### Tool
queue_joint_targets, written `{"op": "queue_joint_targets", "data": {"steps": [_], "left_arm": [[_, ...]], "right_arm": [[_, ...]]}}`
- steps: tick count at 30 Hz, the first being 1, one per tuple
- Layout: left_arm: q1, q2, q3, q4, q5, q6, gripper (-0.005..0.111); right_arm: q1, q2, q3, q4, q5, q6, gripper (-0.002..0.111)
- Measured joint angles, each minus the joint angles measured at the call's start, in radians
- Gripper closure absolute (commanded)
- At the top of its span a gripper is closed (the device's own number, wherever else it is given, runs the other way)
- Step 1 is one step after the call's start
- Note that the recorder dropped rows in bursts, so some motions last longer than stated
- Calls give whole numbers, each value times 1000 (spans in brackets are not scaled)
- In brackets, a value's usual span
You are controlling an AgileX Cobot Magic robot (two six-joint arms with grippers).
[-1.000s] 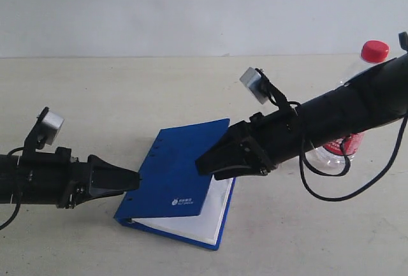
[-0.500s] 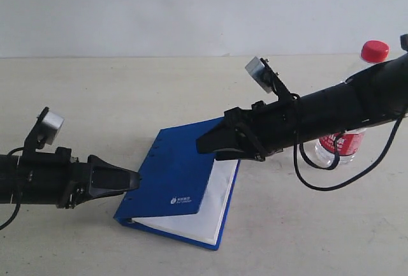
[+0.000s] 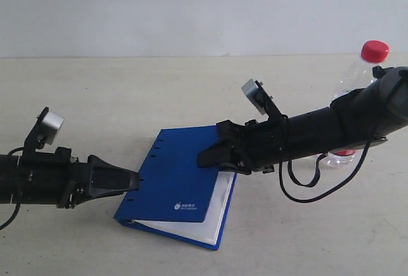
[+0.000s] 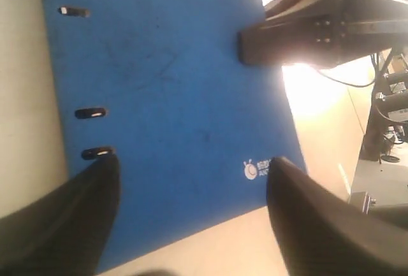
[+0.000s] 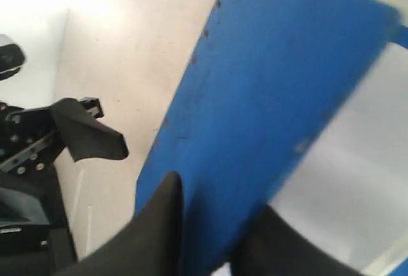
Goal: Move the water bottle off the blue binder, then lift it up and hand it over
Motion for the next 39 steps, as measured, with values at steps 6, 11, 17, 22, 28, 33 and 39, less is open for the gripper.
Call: {"op": "queue_joint_targets", "data": {"steps": [6,11,17,22,28,33,39], "left_arm": [[0,0,-73,0,-134,30,45],[0,0,-133,0,-151,41,45],[0,3,-149,0,-169,55,45],[0,63,-151,0,-148,70,45],[1,200,-166,0,120,151,45],[1,264,-183,-10,175,172,45],[1,281,-183,-10,191,157,49]], "right_arm": [[0,0,0,-5,32,-111,108],[0,0,0,-81,204,-201,108],[0,0,0,-140,237,-224,108],[0,-15,0,-196,239,-229,108],[0,-53,0,-251,239,-227,108],[0,-67,0,-266,230,-227,108],[0,-69,0,-280,223,-213,108]]}}
